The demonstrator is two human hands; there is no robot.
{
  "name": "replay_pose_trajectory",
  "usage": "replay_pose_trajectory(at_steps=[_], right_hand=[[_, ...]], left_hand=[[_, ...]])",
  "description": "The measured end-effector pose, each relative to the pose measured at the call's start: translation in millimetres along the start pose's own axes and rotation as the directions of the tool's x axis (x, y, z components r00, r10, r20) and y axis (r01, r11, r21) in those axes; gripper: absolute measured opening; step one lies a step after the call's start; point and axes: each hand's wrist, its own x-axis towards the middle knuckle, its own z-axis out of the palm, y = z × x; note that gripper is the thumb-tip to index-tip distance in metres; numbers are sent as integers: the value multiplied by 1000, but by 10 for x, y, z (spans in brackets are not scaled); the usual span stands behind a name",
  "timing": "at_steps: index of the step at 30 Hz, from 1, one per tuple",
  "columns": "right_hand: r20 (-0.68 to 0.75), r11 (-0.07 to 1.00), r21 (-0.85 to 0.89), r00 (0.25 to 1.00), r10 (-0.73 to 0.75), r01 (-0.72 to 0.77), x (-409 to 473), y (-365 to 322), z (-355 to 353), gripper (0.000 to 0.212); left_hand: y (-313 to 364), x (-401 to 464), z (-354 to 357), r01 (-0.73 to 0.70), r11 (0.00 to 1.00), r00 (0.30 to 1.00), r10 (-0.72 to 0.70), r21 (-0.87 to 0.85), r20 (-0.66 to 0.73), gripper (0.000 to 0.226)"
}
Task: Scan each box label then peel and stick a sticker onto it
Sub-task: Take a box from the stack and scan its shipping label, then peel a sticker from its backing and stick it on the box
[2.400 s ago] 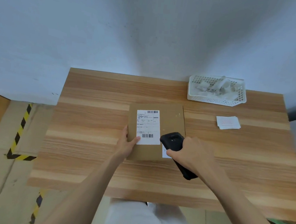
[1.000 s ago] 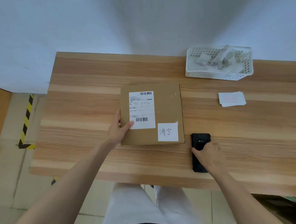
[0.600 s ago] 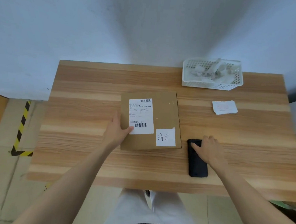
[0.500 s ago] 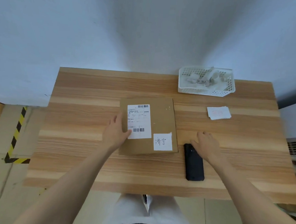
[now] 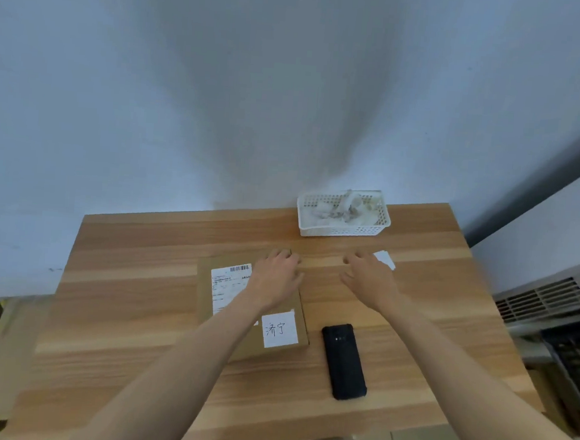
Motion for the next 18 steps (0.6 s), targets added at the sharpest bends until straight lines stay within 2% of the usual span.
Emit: replay_pose_trajectory(at_steps=[5,12,18], right_hand=[[-3,1000,3,1000,-18,18,218,545,-65,30],[63,998,58,997,-38,35,566,1438,18,27],[145,997,73,988,-47,37,802,1934,164,31]], left_hand=[[501,462,78,-15,1000,1000,15,12,-7,41],[1073,1019,592,96,995,989,-95,-2,109,44],[1274,1407,893,190,981,972,-184,-28,145,43]])
